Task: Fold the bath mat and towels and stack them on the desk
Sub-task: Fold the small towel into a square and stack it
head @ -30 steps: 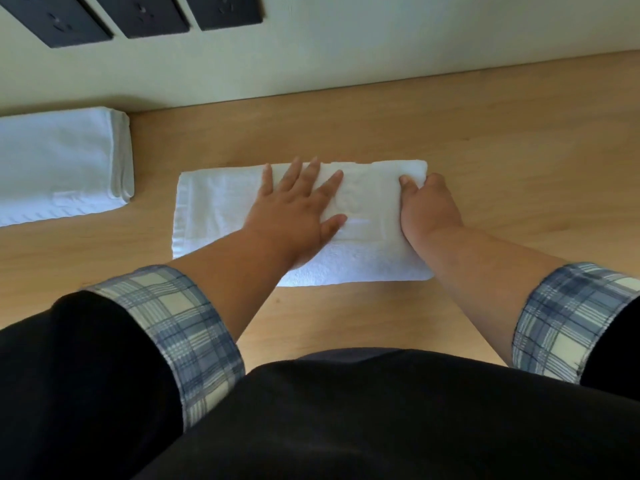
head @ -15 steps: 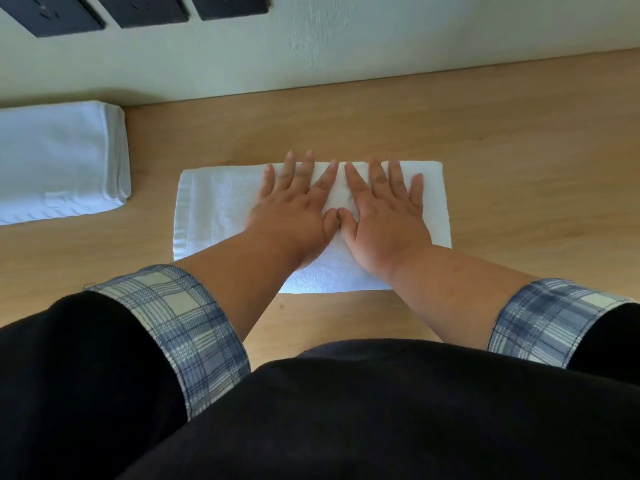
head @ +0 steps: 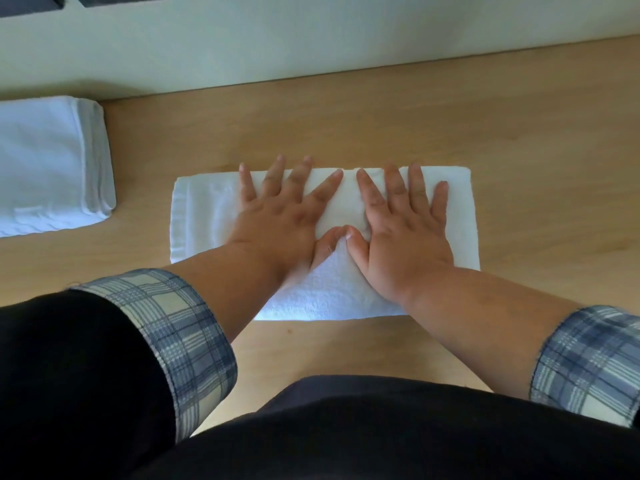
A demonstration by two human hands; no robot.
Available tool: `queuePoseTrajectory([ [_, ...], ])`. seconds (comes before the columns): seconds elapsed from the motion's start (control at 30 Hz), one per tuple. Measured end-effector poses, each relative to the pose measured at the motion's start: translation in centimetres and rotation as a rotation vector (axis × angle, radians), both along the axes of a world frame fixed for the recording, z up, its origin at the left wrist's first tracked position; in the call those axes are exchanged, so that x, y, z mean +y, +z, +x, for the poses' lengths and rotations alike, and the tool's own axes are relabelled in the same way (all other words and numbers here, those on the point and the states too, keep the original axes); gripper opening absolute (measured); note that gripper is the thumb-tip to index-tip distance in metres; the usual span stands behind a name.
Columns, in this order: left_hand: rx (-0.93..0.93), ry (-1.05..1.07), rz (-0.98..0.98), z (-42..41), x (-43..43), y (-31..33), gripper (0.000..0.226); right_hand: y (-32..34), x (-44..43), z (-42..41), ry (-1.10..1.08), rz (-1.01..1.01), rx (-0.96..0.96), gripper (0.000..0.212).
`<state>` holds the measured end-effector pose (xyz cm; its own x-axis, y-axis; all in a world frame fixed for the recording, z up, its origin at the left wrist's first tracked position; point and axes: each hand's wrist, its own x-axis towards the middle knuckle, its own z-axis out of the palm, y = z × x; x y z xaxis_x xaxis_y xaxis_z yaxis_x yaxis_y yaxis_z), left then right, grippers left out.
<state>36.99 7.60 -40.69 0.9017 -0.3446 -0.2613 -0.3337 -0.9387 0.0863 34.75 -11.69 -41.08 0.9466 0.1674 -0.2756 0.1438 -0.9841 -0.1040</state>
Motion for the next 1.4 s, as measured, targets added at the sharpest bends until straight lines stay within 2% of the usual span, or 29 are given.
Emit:
queuePoseTrajectory([
  [0.17, 0.048, -0.01, -0.014, 0.3, 0.1, 0.1, 0.078, -0.1, 0.1, 0.2, -0.001, -0.002, -0.001, 0.074],
  [0.3, 0.089, -0.101, -0.069, 2.0, 2.4, 0.8, 0.07, 0.3, 0.2, -0.1, -0.005, -0.012, 0.014, 0.072],
  [0.47, 0.1, -0.03, -0.026, 5.5, 6.4, 0.4, 0.068, 0.5, 0.1, 0.1, -0.001, -0.006, 0.018, 0.071],
  [0.57, 0.063, -0.065, -0.068, 5.6, 6.4, -0.6, 0.065, 0.0, 0.1, 0.0, -0.009, -0.008, -0.016, 0.07],
  [0.73, -0.008, -0.017, -0.008, 4.9, 5.7, 0.3, 0.062, 0.2, 0.2, 0.0, -0.013, -0.019, -0.008, 0.069],
  [0.87, -0.057, 0.06, -0.279, 0.9, 4.1, 2.6, 0.065, 0.4, 0.2, -0.1, -0.012, -0.033, 0.008, 0.07],
  [0.97, 0.009, -0.049, -0.155, -2.7, 4.8, 2.2, 0.069, 0.3, 0.3, -0.1, -0.003, -0.037, 0.005, 0.07],
  [1.03, 0.054, -0.027, -0.078, -2.9, 5.4, 1.2, 0.072, 0.1, 0.3, -0.1, 0.003, -0.048, 0.0, 0.07],
  [1.23, -0.038, -0.063, -0.126, -1.9, 5.6, -0.5, 0.073, -0.5, 0.2, -0.1, -0.008, -0.026, -0.043, 0.069],
  [1.4, -0.01, -0.067, -0.066, -1.6, 5.2, -0.4, 0.076, -0.2, 0.0, 0.0, -0.003, -0.039, -0.05, 0.069],
])
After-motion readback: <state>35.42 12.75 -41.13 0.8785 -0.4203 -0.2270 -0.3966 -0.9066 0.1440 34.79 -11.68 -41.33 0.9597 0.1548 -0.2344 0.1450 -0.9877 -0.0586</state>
